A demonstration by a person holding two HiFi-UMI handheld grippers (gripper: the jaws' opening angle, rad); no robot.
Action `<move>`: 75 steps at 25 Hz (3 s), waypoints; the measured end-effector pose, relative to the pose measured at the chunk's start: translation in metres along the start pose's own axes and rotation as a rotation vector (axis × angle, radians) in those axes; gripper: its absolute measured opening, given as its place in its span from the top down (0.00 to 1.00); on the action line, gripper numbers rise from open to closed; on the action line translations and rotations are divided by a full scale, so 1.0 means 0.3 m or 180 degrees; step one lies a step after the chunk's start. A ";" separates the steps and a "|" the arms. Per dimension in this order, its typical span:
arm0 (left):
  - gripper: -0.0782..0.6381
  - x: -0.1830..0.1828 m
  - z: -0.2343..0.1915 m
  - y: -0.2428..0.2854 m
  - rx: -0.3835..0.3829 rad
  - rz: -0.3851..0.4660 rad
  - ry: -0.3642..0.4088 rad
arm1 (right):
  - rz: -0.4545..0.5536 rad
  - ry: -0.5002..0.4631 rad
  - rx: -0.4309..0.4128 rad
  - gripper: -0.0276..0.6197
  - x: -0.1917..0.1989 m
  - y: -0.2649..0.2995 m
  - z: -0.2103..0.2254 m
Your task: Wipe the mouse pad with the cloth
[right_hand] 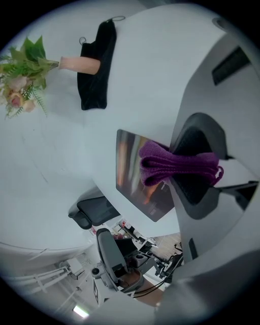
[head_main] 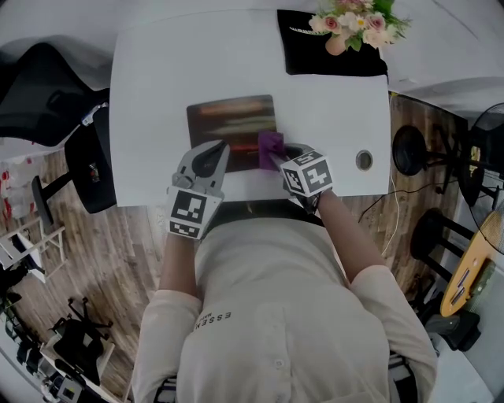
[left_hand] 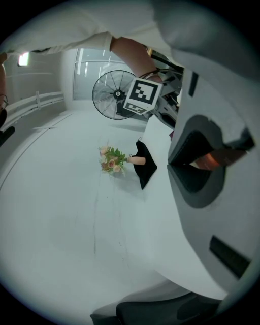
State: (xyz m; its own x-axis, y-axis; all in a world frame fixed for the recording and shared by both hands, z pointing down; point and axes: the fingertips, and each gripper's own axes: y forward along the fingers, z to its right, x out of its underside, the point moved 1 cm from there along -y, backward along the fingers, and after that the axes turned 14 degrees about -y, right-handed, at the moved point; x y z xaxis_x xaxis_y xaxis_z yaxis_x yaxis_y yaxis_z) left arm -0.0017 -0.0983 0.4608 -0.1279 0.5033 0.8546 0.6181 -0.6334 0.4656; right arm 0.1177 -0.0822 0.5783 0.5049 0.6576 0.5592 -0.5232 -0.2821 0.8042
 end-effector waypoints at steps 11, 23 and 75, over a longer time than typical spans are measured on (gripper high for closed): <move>0.89 -0.026 0.049 0.034 0.0002 0.0037 0.0036 | -0.0120 0.0080 0.0229 0.80 0.078 -0.075 0.120; 0.89 -0.113 -0.043 -0.071 -0.0123 0.0212 0.0197 | 0.0453 -0.0256 0.0501 0.80 -0.145 -0.185 0.087; 0.89 -0.476 -0.138 -0.311 -0.0262 0.1058 0.0372 | 0.2506 -0.1165 0.1267 0.82 -0.727 -0.538 -0.098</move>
State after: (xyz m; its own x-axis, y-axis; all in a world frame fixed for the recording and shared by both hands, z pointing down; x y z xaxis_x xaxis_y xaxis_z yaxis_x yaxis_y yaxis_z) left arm -0.0733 -0.1354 0.3048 -0.0212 0.1944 0.9807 0.5768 -0.7988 0.1709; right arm 0.0717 -0.1596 0.3204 0.3262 -0.0627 0.9432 -0.5665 -0.8118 0.1419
